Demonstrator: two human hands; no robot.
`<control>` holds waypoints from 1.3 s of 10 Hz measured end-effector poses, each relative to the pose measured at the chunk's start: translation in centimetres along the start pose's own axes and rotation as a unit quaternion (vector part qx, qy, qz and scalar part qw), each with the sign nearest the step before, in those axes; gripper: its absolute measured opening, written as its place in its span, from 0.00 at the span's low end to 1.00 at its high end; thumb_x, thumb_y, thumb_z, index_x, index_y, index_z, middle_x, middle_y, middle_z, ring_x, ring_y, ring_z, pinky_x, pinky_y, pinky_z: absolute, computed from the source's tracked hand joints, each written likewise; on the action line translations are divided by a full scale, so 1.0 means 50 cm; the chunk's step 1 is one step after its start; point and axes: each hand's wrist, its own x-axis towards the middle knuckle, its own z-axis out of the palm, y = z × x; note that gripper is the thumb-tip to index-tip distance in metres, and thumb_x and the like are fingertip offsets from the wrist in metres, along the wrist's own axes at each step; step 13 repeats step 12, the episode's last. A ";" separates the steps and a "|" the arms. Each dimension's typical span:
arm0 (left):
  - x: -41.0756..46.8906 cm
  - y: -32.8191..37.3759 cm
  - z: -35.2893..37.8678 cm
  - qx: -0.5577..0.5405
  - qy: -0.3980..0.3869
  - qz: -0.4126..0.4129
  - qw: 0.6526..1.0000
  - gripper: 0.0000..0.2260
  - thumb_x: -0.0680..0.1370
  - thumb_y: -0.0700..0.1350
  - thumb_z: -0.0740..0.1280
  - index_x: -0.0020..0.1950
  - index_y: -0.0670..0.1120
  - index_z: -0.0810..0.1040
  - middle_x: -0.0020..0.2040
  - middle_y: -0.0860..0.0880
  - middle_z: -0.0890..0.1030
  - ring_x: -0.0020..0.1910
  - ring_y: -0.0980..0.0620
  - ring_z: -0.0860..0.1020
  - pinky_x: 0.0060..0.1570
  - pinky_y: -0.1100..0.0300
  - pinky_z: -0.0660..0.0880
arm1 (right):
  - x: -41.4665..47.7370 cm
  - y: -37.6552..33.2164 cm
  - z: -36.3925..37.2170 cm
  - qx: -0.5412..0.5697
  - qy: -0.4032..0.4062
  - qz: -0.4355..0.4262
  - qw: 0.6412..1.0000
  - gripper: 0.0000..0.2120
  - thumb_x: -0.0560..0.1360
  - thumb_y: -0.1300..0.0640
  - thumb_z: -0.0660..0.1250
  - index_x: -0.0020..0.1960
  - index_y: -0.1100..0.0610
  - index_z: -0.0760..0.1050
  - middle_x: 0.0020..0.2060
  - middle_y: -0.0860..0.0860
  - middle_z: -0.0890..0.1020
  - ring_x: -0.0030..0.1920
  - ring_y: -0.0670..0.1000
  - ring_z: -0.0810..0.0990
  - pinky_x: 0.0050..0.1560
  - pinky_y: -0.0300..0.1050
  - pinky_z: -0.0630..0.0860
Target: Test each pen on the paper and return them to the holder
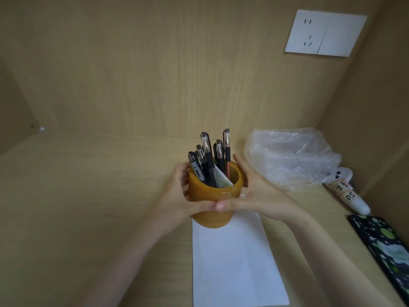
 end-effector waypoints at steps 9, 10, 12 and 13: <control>0.020 -0.131 0.030 0.364 -0.077 0.080 0.925 0.27 0.71 0.65 0.60 0.68 0.59 0.65 0.73 0.62 0.58 0.71 0.66 0.47 0.70 0.61 0.39 | 0.161 0.058 0.005 0.079 0.285 0.063 0.953 0.44 0.60 0.47 0.81 0.68 0.53 0.62 0.57 0.46 0.74 0.56 0.48 0.74 0.54 0.43 0.72; 0.025 -0.130 0.030 0.371 -0.087 0.073 0.922 0.24 0.75 0.61 0.62 0.69 0.59 0.64 0.74 0.61 0.57 0.71 0.67 0.45 0.72 0.58 0.39 | 0.165 0.059 0.013 0.073 0.277 0.063 0.956 0.47 0.57 0.42 0.80 0.68 0.53 0.62 0.61 0.48 0.74 0.62 0.51 0.73 0.62 0.51 0.73; 0.026 -0.131 0.027 0.381 -0.080 0.099 0.916 0.33 0.69 0.70 0.52 0.71 0.58 0.61 0.75 0.60 0.54 0.71 0.68 0.40 0.68 0.64 0.40 | 0.137 0.042 0.015 0.062 0.299 0.076 0.949 0.56 0.64 0.42 0.76 0.78 0.57 0.44 0.75 0.52 0.51 0.75 0.52 0.53 0.73 0.50 0.58; 0.026 -0.131 0.027 0.381 -0.080 0.099 0.916 0.33 0.69 0.70 0.52 0.71 0.58 0.61 0.75 0.60 0.54 0.71 0.68 0.40 0.68 0.64 0.40 | 0.137 0.042 0.015 0.062 0.299 0.076 0.949 0.56 0.64 0.42 0.76 0.78 0.57 0.44 0.75 0.52 0.51 0.75 0.52 0.53 0.73 0.50 0.58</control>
